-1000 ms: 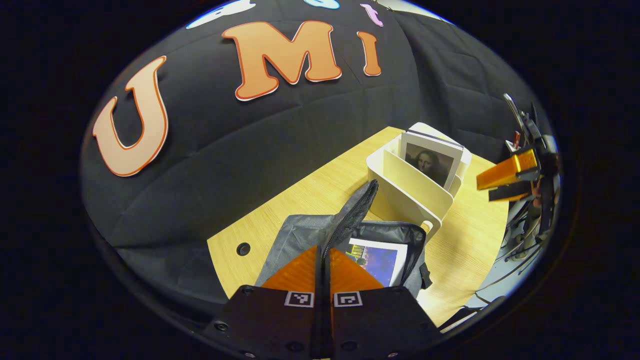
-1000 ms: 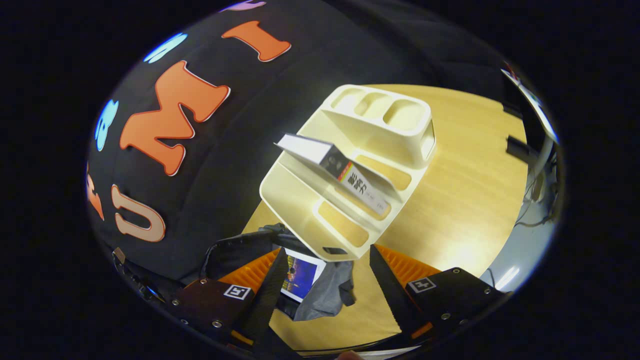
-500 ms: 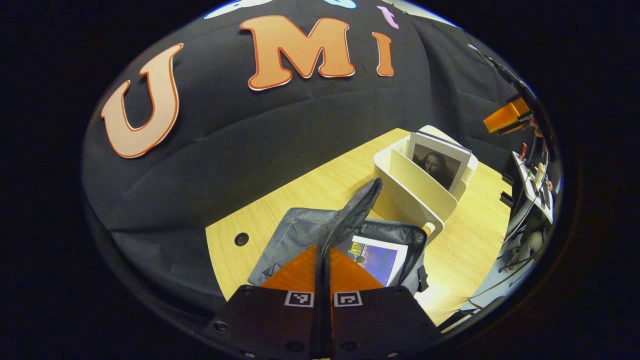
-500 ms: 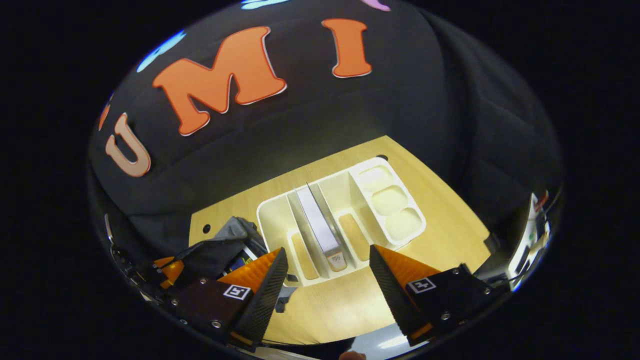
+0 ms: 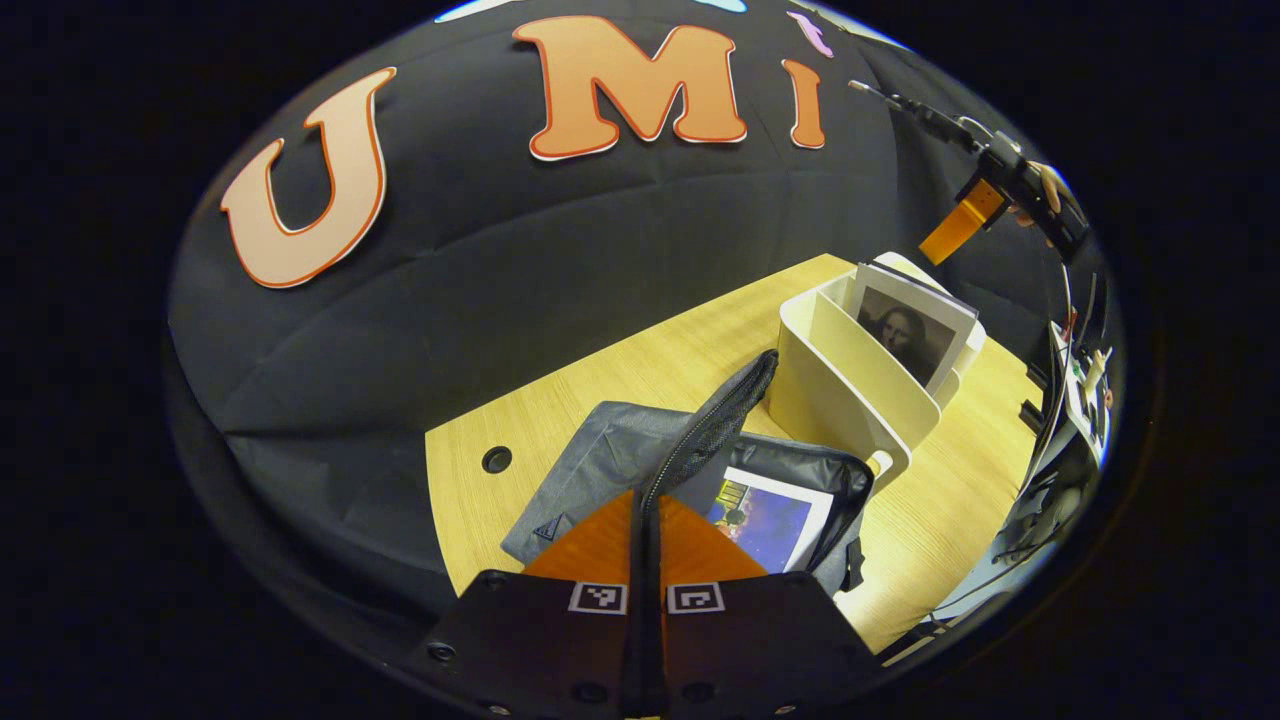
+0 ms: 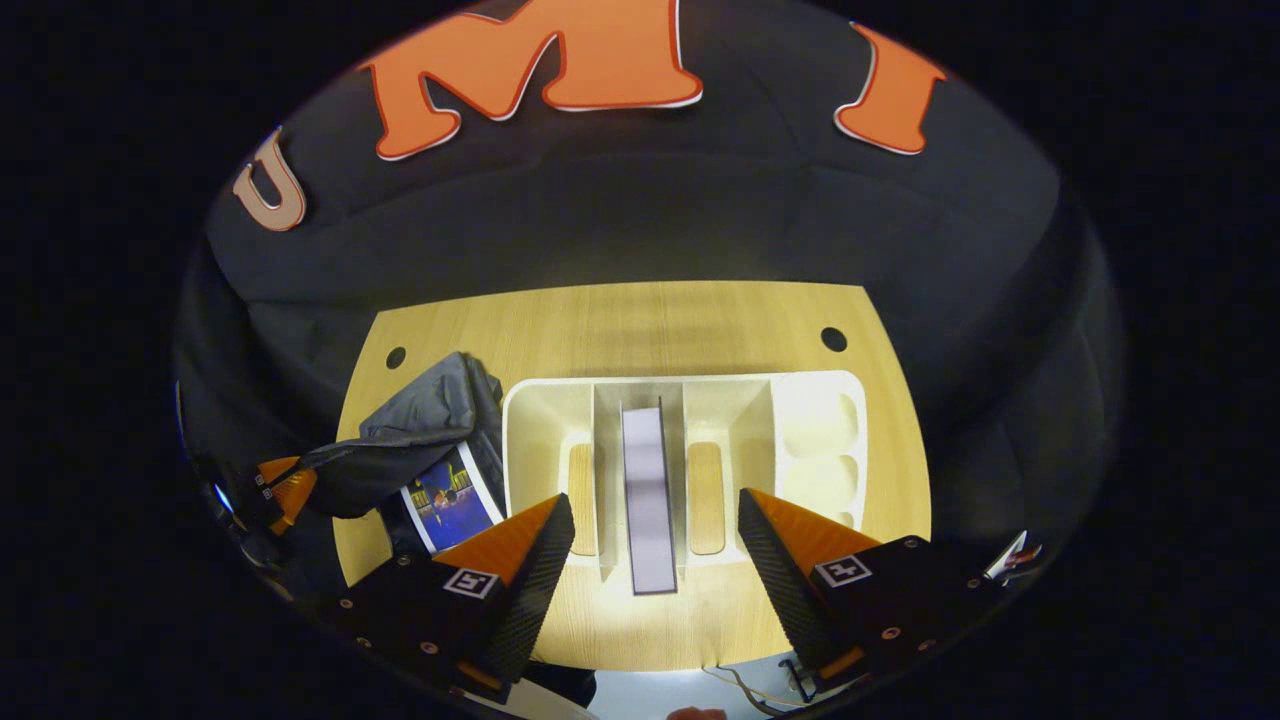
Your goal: Open the schoolbag, grab two books from the bookshelf and put them into the schoolbag.
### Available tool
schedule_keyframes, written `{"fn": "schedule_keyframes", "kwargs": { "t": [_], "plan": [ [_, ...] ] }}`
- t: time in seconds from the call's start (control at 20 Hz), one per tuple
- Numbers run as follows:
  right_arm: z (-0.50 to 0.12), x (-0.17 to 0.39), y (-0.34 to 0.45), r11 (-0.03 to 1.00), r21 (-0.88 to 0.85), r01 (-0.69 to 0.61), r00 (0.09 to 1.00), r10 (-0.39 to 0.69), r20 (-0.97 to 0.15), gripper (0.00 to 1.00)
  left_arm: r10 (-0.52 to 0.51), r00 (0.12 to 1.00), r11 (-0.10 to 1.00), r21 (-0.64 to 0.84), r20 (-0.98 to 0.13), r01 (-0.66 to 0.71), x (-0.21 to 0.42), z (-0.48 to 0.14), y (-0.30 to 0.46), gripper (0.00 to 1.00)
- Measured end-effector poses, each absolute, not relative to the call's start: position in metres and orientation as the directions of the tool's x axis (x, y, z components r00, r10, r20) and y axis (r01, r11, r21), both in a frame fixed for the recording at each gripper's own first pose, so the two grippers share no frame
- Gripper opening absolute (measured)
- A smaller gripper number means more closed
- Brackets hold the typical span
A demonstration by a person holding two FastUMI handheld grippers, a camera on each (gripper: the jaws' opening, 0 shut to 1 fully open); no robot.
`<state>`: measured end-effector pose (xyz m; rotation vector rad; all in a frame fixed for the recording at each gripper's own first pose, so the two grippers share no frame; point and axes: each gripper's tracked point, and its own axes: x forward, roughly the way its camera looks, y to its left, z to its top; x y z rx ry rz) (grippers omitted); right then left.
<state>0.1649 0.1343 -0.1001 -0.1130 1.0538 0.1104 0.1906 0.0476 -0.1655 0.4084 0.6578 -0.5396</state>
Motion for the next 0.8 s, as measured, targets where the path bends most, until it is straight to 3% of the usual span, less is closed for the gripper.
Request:
{"fn": "schedule_keyframes", "kwargs": {
  "t": [0.3,0.4,0.6,0.65,0.7,0.75,0.8],
  "plan": [
    [-0.159,0.174,0.135,0.975,-0.05,-0.216,0.339,0.027,-0.94,0.99,-0.3,0.67,0.799,0.205,-0.679,0.565,0.194,-0.168,0.049,0.01],
    [-0.174,0.171,0.135,0.973,-0.041,-0.226,0.303,0.031,-0.952,0.95,-0.293,0.668,0.8,0.208,-0.684,0.563,0.193,-0.169,0.048,0.0],
    [-0.19,0.168,0.129,0.971,-0.047,-0.233,0.26,0.016,-0.965,0.68,-0.282,0.666,0.8,0.213,-0.69,0.561,0.193,-0.171,0.048,0.0],
    [-0.191,0.168,0.129,0.972,-0.046,-0.229,0.26,0.015,-0.966,0.51,-0.279,0.667,0.803,0.213,-0.691,0.557,0.194,-0.171,0.047,0.01],
    [-0.192,0.169,0.13,0.975,-0.038,-0.218,0.26,0.02,-0.965,0.55,-0.279,0.664,0.805,0.208,-0.693,0.556,0.194,-0.172,0.047,0.0],
    [-0.193,0.169,0.13,0.978,-0.033,-0.207,0.258,0.022,-0.966,0.32,-0.281,0.661,0.806,0.203,-0.696,0.557,0.193,-0.173,0.046,0.0],
    [-0.191,0.167,0.128,0.98,-0.034,-0.197,0.25,0.017,-0.968,0.39,-0.281,0.659,0.805,0.203,-0.697,0.558,0.192,-0.175,0.046,0.0]
  ]
}}
